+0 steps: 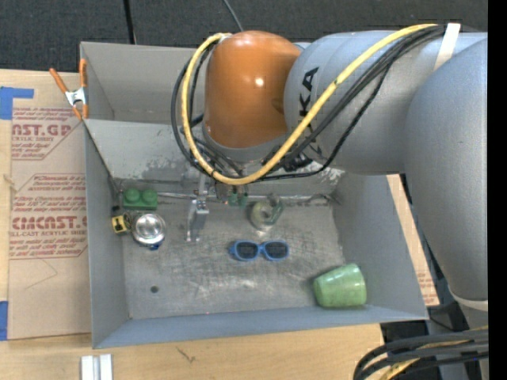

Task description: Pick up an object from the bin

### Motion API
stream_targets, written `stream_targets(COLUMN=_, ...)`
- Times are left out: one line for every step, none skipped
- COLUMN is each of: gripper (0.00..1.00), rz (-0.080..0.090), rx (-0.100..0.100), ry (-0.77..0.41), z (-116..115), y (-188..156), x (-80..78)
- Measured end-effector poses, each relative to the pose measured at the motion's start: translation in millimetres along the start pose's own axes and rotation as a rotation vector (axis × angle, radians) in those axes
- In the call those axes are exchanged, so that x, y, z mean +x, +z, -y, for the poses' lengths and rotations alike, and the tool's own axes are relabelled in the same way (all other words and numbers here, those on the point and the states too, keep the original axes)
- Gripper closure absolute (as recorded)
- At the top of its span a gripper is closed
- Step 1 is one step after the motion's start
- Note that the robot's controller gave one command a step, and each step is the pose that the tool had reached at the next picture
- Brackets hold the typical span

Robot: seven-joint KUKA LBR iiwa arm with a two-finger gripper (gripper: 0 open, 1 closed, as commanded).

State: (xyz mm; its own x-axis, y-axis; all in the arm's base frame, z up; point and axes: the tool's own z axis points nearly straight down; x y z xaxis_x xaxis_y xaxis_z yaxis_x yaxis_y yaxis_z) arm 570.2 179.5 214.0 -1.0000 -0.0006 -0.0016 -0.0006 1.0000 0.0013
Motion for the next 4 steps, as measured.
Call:
stream_targets(gripper=0.00, rz=-0.007, rx=0.001, ry=-0.305, z=28, y=94, x=76.6)
stream_targets(gripper=0.00, rz=-0.001, rx=0.003, ry=-0.474, z=104, y=98, x=46.8)
stream_targets(gripper=0.00, rz=-0.005, rx=0.001, ry=-0.396, z=182, y=133, x=6.9)
stream_targets(gripper=1.00, rz=-0.001, rx=-0.001, ry=-0.402, z=178, y=130, x=6.4)
